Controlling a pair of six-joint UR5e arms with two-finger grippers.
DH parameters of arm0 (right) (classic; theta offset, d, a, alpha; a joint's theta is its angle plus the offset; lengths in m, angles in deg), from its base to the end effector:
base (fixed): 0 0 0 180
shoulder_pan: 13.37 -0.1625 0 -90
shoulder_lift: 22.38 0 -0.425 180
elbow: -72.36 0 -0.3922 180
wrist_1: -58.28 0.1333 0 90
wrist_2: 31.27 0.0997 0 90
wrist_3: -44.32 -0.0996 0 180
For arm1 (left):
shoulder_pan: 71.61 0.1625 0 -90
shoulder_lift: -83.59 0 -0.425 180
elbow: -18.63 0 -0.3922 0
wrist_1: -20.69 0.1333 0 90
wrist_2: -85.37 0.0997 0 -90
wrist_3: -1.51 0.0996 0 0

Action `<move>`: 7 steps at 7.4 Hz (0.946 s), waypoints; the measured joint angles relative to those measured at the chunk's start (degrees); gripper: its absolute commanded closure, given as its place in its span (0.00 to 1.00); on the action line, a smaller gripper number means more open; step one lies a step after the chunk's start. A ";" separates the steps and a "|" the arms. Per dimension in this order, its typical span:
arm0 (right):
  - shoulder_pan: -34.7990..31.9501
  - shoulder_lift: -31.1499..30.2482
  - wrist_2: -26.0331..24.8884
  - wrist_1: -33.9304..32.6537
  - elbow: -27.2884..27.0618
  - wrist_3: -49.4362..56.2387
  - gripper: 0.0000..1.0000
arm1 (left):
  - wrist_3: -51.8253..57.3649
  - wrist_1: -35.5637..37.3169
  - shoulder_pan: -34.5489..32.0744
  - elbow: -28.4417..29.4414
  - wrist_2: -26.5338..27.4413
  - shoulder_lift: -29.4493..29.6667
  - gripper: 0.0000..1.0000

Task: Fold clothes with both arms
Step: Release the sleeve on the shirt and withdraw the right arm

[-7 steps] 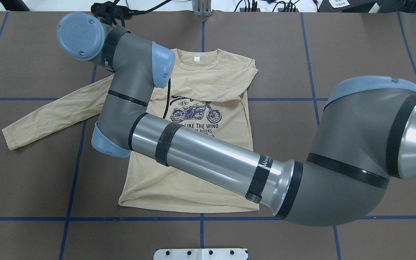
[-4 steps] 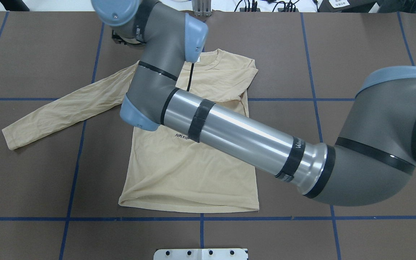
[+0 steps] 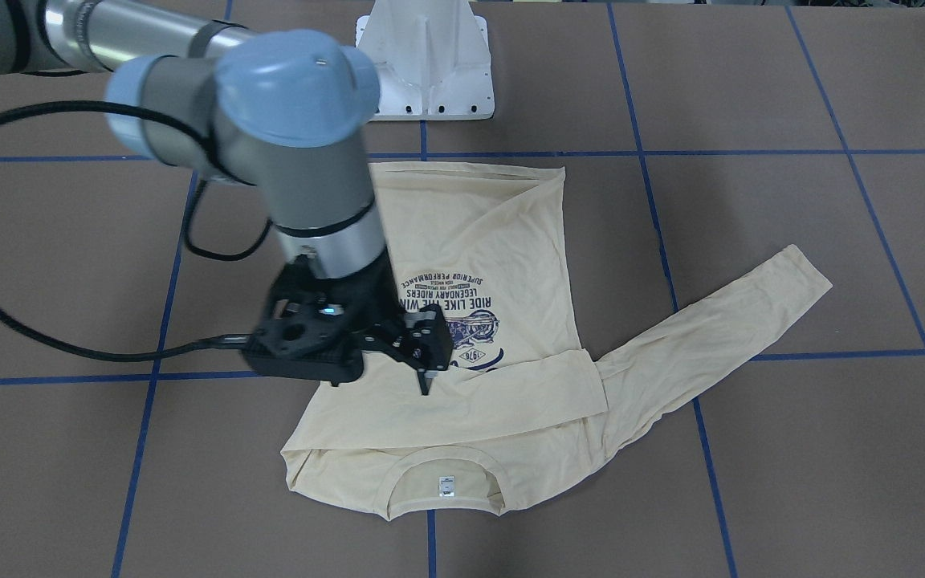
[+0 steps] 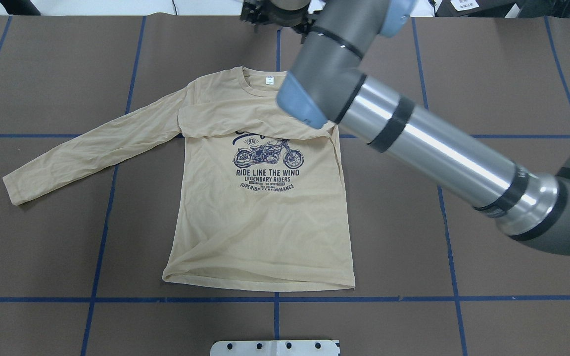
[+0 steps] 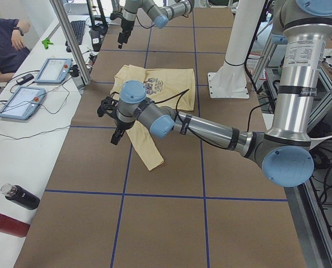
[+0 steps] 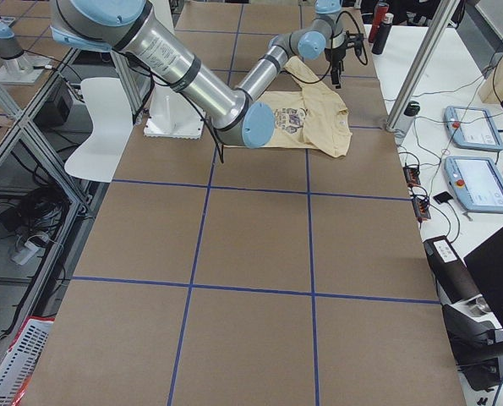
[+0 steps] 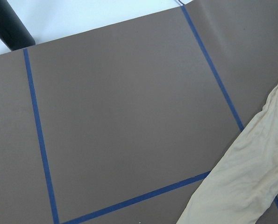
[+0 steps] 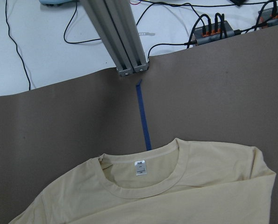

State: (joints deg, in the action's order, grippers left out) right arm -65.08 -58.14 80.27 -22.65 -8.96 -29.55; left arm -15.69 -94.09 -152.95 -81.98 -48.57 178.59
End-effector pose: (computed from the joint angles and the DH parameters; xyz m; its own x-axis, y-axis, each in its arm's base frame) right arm -0.3905 -0.6507 0.1032 0.4959 0.2110 0.8424 -0.4235 0.9056 0.0224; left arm 0.0174 -0.5407 0.4704 0.6493 0.3055 -0.6965 0.0809 0.8828 0.4627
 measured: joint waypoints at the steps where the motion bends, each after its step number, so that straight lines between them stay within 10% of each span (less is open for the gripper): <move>1: -4.03 -5.47 4.43 4.06 -3.15 -1.19 0.01 | -0.78 -0.80 0.06 0.07 -0.06 0.01 0.00; 7: -16.76 -36.52 15.39 9.36 -15.84 26.42 0.01 | -4.59 -1.85 2.40 -1.15 0.48 -1.29 0.00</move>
State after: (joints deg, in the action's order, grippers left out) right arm -81.84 -94.66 95.66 -13.29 -24.80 -3.12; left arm -20.27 -95.94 -150.55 -83.14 -48.09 177.31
